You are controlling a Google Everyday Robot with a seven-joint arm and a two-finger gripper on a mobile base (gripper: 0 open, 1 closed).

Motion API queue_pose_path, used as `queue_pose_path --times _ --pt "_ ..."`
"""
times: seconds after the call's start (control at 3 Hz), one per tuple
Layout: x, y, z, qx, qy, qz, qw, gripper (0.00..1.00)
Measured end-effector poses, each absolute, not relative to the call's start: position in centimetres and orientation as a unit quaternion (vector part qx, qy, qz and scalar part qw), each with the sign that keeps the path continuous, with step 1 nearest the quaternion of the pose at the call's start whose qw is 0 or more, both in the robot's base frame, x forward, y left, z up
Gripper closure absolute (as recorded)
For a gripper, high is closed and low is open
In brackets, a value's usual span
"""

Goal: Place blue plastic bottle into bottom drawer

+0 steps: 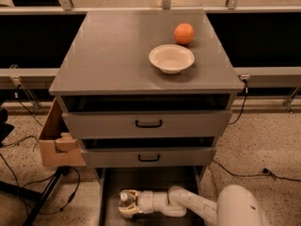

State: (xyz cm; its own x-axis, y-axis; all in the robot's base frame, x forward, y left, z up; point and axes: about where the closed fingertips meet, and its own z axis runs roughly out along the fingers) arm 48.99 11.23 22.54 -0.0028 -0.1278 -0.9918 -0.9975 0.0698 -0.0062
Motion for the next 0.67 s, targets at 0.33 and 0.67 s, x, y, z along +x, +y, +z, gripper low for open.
queue_pose_path --times 0.33,0.67 --pt "48.99 11.24 22.59 -0.514 0.548 0.449 0.485 0.54" --pt "48.99 11.24 22.61 -0.514 0.548 0.449 0.485 0.31"
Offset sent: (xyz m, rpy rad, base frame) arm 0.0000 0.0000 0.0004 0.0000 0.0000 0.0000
